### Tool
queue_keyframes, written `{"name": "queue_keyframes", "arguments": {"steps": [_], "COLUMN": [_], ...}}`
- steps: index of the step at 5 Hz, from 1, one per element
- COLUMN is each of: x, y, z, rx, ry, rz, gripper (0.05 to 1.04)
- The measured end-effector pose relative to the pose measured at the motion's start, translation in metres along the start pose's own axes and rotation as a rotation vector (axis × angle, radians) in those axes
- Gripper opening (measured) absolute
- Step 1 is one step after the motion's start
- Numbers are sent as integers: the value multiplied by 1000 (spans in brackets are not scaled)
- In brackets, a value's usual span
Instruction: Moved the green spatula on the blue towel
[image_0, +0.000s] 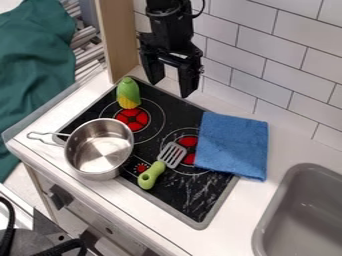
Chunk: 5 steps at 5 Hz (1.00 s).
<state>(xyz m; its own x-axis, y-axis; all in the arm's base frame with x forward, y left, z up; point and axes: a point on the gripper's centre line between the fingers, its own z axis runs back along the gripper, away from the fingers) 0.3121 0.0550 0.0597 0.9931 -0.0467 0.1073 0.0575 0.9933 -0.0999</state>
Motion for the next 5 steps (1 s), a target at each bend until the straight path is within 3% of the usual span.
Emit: {"name": "queue_keyframes", "arguments": {"steps": [2, 3, 5], "x": [-26, -45, -78], "y": [-3, -9, -22], "z": [-23, -28, -48], "rx": [-15, -9, -53], "ry": [92, 111, 108], "rz": [-7, -44, -155], "gripper": [1001, 1001, 1001]}}
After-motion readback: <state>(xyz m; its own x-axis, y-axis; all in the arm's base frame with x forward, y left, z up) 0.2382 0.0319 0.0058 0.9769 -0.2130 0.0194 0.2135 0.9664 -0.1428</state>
